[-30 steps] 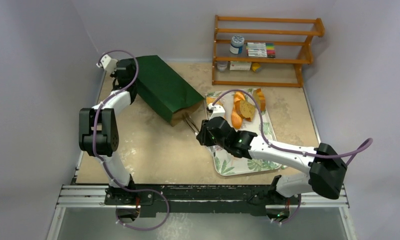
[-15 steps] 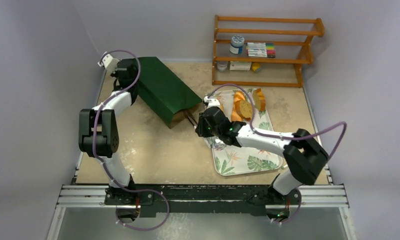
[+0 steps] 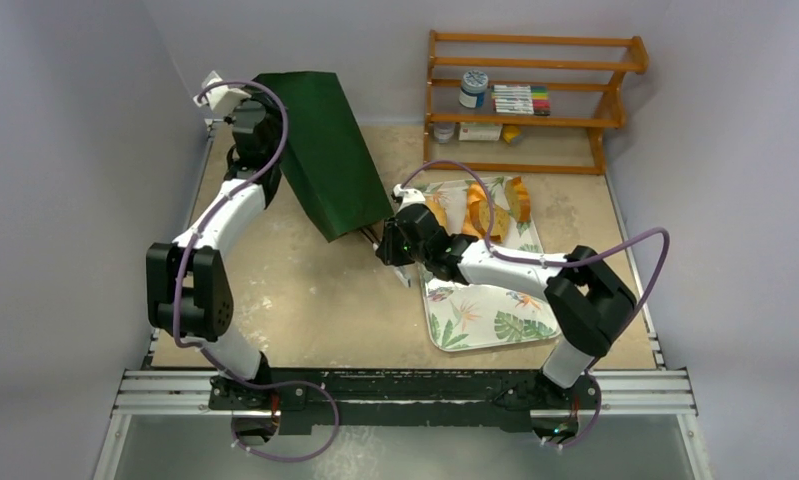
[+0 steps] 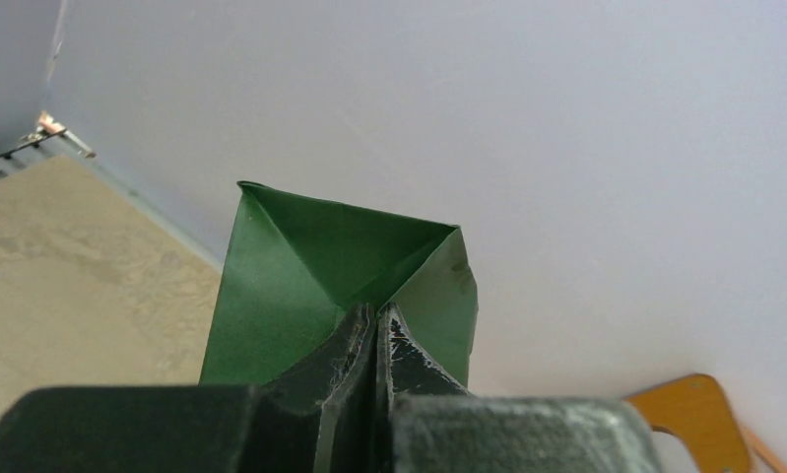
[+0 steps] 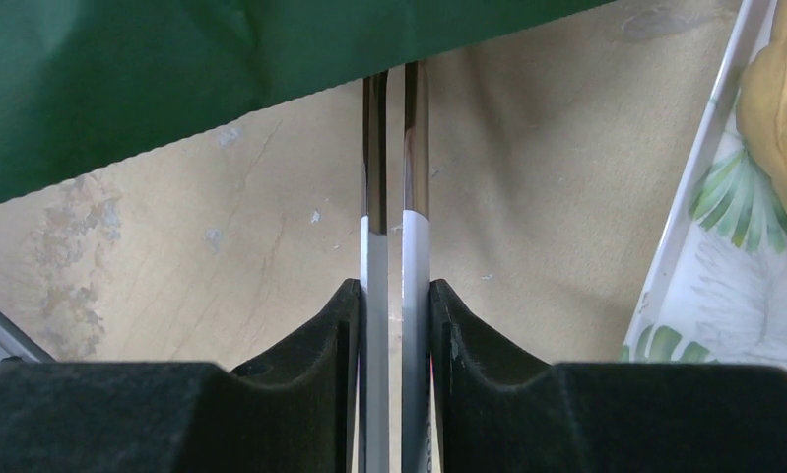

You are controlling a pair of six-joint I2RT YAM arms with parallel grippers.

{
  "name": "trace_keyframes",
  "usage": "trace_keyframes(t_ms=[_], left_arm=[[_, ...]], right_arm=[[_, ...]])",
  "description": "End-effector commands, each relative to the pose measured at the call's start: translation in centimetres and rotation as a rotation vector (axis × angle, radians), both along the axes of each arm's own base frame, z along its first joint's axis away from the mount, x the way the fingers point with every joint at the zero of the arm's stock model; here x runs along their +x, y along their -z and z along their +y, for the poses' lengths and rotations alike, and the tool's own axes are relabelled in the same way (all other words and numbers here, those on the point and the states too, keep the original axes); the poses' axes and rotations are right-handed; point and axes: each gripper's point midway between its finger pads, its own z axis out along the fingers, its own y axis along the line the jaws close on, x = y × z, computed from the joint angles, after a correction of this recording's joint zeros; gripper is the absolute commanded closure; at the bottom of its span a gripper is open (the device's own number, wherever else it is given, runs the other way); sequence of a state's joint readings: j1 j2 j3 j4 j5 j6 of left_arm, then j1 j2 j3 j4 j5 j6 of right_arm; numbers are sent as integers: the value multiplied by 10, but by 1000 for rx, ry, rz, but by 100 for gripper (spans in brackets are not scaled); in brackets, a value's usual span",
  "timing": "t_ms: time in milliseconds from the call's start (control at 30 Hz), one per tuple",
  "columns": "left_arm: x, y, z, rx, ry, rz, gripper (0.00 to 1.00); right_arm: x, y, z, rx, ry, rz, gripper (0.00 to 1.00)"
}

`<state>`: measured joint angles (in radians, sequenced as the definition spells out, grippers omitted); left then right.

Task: Take the fake bread out of the paper bag
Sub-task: Adjust the paper bag at the center of the board.

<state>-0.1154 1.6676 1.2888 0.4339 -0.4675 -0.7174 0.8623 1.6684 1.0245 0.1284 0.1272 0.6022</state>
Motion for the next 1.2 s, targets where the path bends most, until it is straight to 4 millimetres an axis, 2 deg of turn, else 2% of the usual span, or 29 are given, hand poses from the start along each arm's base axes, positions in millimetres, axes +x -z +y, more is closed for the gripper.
trace_keyframes(t_ms=[0,200,367,567,633,700,733,767,833,967,1100,1133,1167], left_arm=[[-19,-66,-6,0,22,-174,100],[-32,-55,-16,40,42,-135,100],[-28,-23,-20,65,25,-34,100],[-46,-18,-30,90,28,-17,100],[-45,-3,-25,94,-7,33,100],[-51,-3,-34,122,14,42,100],[-55,-1,-31,138,-28,49,100],[-55,-3,-31,105,-9,42,100],[-66,-22,-44,139,19,-3,100],[-83,-48,-51,109,39,-60,100],[-112,-62,-59,79,62,-107,100],[-118,-63,-61,97,47,-96,100],[-117,-54,-59,116,26,-72,100]], right_arm=[[16,-27,15,70,-15,-66,70],[17,-31,15,71,-10,-70,70],[20,-33,17,72,-10,-74,70],[20,-36,14,70,-6,-81,70],[20,-34,16,69,-13,-81,70],[20,-33,16,60,-13,-75,70],[20,-31,15,61,-14,-75,70],[19,-29,15,59,-15,-71,70],[18,-24,13,54,-14,-61,70],[16,-18,13,59,-16,-42,70],[13,-15,8,53,-12,-38,70],[12,-14,7,52,-9,-37,70],[12,-13,6,54,-6,-37,70]])
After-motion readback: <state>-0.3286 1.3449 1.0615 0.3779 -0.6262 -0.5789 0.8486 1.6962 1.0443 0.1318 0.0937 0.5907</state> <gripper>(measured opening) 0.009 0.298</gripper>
